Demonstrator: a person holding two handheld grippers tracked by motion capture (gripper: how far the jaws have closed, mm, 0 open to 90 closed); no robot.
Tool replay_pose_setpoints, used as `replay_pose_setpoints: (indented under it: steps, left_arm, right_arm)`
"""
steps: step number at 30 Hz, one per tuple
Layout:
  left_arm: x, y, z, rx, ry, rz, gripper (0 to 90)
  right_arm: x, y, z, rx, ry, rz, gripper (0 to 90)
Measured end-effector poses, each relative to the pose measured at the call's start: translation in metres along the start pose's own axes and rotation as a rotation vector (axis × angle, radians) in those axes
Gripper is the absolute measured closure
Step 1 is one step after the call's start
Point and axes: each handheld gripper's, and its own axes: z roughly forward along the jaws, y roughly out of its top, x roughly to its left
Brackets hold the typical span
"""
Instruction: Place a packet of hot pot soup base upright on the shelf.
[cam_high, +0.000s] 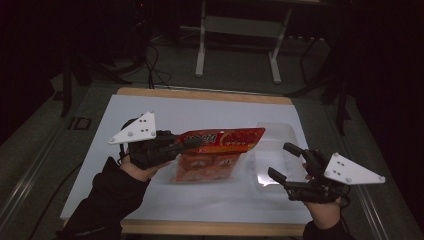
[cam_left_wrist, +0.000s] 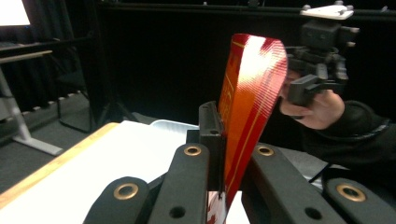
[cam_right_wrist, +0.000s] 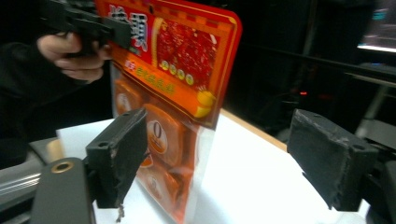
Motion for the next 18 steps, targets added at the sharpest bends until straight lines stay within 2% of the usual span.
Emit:
replay_pose_setpoints:
  steps: [2, 3, 5, 6, 7, 8, 10, 13, 17, 18]
  left_arm:
    - [0.0, 0.0, -0.001, -0.006, -0.007, -0.002, 89.5]
    - [0.0, 0.0, -0.001, -0.009, -0.021, -0.01, 89.6]
    - [-0.004, 0.0, -0.001, -0.006, -0.03, 0.002, 89.6]
    - [-0.004, 0.0, -0.001, -0.006, -0.03, 0.002, 89.6]
    - [-0.005, 0.001, 0.0, -0.004, -0.027, 0.008, 89.6]
    - [-0.007, 0.001, 0.001, -0.002, -0.029, 0.01, 89.6]
    - [-0.009, 0.0, 0.004, -0.003, -0.035, 0.012, 89.6]
    - [-0.012, -0.002, 0.007, -0.001, -0.041, 0.016, 89.6]
    - [-0.013, -0.003, 0.01, 0.0, -0.044, 0.017, 89.6]
    - [-0.014, -0.003, 0.01, -0.002, -0.046, 0.015, 89.6]
  right_arm:
    - [-0.002, 0.002, 0.003, 0.008, 0.012, -0.003, 22.1]
    - [-0.004, 0.004, 0.006, 0.014, 0.038, -0.004, 22.7]
    - [-0.01, 0.009, 0.017, 0.022, 0.091, 0.012, 24.8]
    - [-0.01, 0.009, 0.017, 0.022, 0.091, 0.012, 24.8]
    - [-0.012, 0.011, 0.026, 0.024, 0.11, 0.014, 25.0]
    - [-0.012, 0.011, 0.026, 0.024, 0.11, 0.014, 25.0]
    - [-0.012, 0.011, 0.04, 0.032, 0.156, 0.027, 26.0]
    - [-0.01, 0.01, 0.047, 0.045, 0.177, 0.024, 27.0]
    - [-0.007, 0.011, 0.06, 0.068, 0.242, 0.036, 34.0]
    - [-0.007, 0.011, 0.06, 0.068, 0.242, 0.036, 34.0]
